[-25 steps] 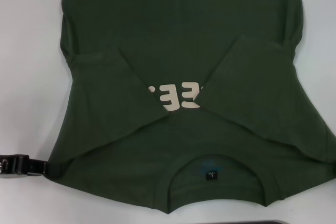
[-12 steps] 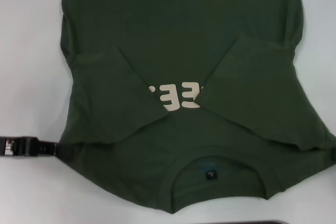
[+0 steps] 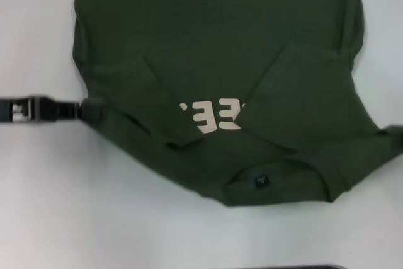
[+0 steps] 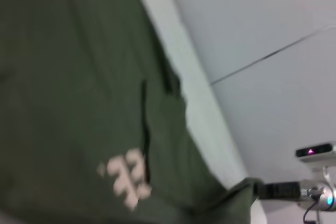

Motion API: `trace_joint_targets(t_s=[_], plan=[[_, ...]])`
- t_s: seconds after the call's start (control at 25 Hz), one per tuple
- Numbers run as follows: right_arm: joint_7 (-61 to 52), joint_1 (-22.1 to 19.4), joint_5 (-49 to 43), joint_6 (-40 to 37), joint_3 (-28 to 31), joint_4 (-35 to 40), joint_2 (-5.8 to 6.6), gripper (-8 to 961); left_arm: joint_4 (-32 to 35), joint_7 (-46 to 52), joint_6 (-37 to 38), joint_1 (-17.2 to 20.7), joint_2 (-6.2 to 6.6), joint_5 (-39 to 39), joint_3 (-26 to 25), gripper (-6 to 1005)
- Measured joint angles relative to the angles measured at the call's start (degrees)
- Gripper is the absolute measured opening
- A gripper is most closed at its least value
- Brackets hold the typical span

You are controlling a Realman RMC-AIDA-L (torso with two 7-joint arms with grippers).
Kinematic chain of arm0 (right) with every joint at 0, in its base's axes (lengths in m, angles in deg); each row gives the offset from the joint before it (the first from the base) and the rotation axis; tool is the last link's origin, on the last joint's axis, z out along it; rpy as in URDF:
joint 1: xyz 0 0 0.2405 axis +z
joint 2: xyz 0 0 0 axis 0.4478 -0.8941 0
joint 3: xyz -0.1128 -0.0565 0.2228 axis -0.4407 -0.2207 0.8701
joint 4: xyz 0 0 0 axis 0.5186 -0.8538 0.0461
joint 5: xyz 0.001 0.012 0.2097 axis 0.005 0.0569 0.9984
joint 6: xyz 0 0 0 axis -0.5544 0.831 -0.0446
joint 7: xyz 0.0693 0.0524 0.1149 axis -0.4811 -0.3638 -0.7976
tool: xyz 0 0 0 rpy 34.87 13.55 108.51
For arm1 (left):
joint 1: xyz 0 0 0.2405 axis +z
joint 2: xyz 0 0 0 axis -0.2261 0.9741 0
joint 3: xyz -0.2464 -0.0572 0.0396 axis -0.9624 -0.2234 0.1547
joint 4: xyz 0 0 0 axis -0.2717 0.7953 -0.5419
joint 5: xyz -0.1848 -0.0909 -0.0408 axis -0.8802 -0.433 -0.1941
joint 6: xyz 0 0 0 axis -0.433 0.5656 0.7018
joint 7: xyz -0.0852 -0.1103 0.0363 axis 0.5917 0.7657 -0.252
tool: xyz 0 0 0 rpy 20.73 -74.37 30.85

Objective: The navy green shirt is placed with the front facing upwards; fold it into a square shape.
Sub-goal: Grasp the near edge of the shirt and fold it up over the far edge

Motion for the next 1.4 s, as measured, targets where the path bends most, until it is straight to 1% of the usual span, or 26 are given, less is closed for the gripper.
trace_joint_targets(t_s=[0.16,0.2,0.24,0.28,0.32,0.4,0.52,0.68,0.8,1.0,1.2,1.28,1.4], plan=[[-1.1,4.2,0.1,1.7,0.4,0.0,0.59,36,-2.8,0.0,-4.8,-3.3,0.45,-1.7,-0.1,30],[-1.3,5.1,0.2,2.5,0.4,0.0,0.68,36,-2.8,0.0,-4.8,-3.3,0.45,-1.7,-0.1,30],[-1.7,6.3,0.3,3.3,0.4,0.0,0.76,36,-4.4,0.0,-7.8,-5.4,0.63,-2.1,-0.1,30],[-2.2,7.4,0.3,4.3,0.5,0.0,0.8,36,-5.0,0.0,-8.9,-6.2,0.68,-2.2,-0.1,30],[-2.6,8.6,0.3,5.3,0.4,0.0,0.84,36,-5.8,0.0,-10.8,-7.9,0.72,-2.2,-0.1,30],[-3.3,11.0,0.3,7.2,0.1,0.0,0.9,36,-6.0,0.0,-12.4,-9.3,0.64,-2.5,0.0,30],[-3.9,13.8,0.3,9.9,-0.1,0.0,1.03,36,-6.6,0.0,-16.7,-12.2,0.44,-3.3,0.1,30],[-4.7,17.4,0.3,15.2,-0.4,0.0,1.31,36,-7.5,0.0,-21.7,-14.6,0.32,-4.7,0.1,30],[-4.8,19.5,0.3,18.4,-1.7,0.0,1.24,36,-7.8,-0.1,-25.2,-15.6,-0.02,-6.9,0.3,30],[-4.9,22.3,0.3,24.0,-4.7,-0.3,0.47,35,-8.9,-1.1,-30.8,-16.3,-0.5,-11.0,0.5,31],[-4.9,24.5,0.3,29.7,-8.0,-0.6,-0.64,35,-9.1,-2.7,-35.9,-16.5,-1.77,-14.6,0.6,31],[-4.9,25.2,0.3,31.9,-9.2,-0.7,-1.0,35,-9.2,-3.1,-37.4,-16.7,-2.14,-15.1,0.6,31],[-4.9,26.1,0.3,35.1,-10.2,-0.7,-1.22,35,-10.0,-3.7,-39.1,-17.2,-2.42,-15.6,0.6,31]])
